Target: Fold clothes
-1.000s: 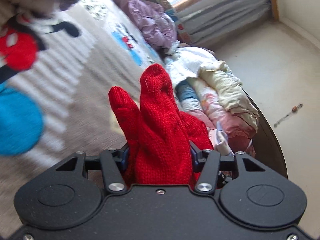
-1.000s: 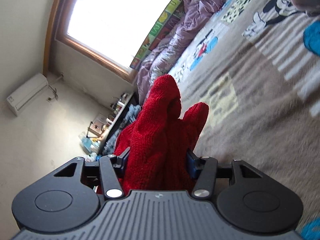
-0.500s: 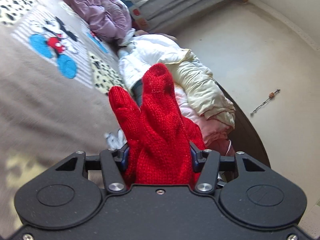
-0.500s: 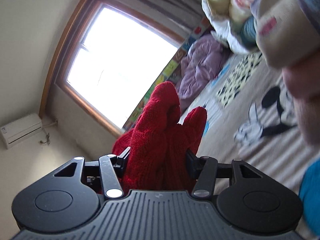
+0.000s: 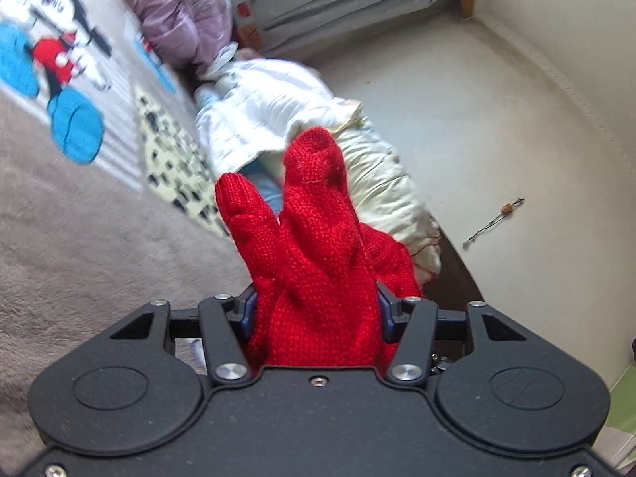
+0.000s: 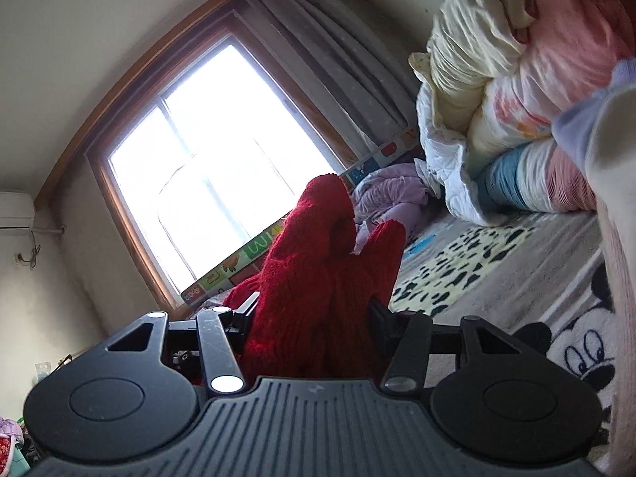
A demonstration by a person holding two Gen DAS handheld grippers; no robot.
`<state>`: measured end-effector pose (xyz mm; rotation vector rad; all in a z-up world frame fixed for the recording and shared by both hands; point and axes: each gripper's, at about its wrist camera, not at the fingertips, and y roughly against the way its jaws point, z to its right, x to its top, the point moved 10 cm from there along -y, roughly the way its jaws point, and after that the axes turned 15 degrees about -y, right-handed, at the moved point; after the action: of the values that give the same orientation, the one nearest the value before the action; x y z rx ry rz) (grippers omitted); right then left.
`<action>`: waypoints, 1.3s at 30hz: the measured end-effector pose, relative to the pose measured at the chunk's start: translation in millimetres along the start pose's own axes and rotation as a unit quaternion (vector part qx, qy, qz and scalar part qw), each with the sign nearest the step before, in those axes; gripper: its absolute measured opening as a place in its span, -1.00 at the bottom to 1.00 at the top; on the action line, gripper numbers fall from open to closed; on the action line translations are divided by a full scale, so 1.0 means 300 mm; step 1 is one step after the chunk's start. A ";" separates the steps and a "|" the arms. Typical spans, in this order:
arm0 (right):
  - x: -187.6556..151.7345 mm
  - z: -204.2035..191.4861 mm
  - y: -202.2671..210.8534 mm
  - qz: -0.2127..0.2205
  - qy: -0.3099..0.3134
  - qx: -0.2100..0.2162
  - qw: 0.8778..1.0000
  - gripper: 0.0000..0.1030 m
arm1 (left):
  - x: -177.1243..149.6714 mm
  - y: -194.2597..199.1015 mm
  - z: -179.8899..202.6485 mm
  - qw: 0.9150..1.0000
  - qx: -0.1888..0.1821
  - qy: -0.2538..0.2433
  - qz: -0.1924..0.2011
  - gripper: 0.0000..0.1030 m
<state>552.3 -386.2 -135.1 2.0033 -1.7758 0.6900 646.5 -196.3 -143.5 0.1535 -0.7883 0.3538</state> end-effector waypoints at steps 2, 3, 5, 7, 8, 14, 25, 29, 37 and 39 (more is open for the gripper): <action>-0.018 0.059 -0.014 0.001 -0.018 -0.019 1.000 0.04 | -0.019 -0.017 -0.026 1.000 -0.005 0.008 -0.006 0.01; -0.027 0.083 -0.021 -0.001 -0.018 -0.030 0.999 0.05 | -0.027 -0.025 -0.033 1.000 -0.006 0.010 -0.008 0.01; -0.034 0.115 -0.030 -0.003 -0.019 -0.049 0.999 0.05 | -0.039 -0.040 -0.043 1.000 -0.006 0.012 -0.014 0.01; -0.039 0.141 -0.038 -0.003 -0.013 -0.071 0.997 0.05 | -0.053 -0.058 -0.053 1.000 -0.001 0.014 -0.028 0.01; -0.040 0.153 -0.043 0.000 -0.007 -0.086 0.996 0.05 | -0.061 -0.068 -0.058 0.999 0.003 0.016 -0.036 0.01; -0.074 0.239 -0.065 -0.003 0.000 -0.177 0.984 0.24 | -0.125 -0.111 -0.142 0.993 0.086 0.017 -0.082 0.03; -0.028 0.060 -0.006 0.099 0.132 -0.170 0.972 0.36 | -0.022 -0.021 -0.062 0.979 0.167 -0.119 -0.022 0.20; -0.044 0.030 -0.037 0.058 0.143 -0.136 0.979 0.37 | 0.027 0.003 0.026 0.986 0.101 -0.129 0.022 0.20; -0.093 0.212 -0.079 -0.012 0.065 -0.203 0.977 0.15 | -0.096 -0.106 -0.109 0.990 0.111 -0.062 -0.053 0.12; -0.099 0.205 -0.071 -0.007 0.068 -0.207 0.976 0.13 | -0.086 -0.096 -0.090 0.991 0.109 -0.070 -0.046 0.13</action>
<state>577.8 -394.8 -201.5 1.6472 -1.6610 0.3986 658.1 -222.4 -181.0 0.4213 -0.8767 0.3444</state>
